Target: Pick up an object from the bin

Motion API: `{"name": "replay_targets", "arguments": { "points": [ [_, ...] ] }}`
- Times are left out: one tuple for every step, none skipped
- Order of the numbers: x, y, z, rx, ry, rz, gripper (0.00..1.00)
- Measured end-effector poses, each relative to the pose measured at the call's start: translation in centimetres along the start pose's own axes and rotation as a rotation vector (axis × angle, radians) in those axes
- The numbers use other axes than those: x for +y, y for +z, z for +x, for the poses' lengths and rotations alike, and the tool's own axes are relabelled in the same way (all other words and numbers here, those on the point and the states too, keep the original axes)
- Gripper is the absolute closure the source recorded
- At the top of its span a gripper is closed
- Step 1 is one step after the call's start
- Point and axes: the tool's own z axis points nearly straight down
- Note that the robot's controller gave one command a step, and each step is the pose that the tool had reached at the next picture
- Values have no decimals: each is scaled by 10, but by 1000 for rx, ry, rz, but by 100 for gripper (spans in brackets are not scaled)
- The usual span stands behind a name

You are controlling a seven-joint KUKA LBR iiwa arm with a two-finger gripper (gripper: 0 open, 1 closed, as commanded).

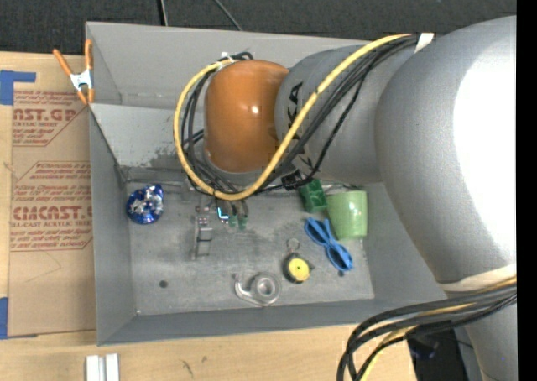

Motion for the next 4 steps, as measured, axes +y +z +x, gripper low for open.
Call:
{"name": "replay_targets", "arguments": {
  "points": [
    [28,56,-25,-4,6,-1,0],
    [66,62,-24,-7,239,-2,0],
    [65,62,-25,-8,241,-2,100],
    [57,-88,-14,-14,289,-6,100]
  ]
}}
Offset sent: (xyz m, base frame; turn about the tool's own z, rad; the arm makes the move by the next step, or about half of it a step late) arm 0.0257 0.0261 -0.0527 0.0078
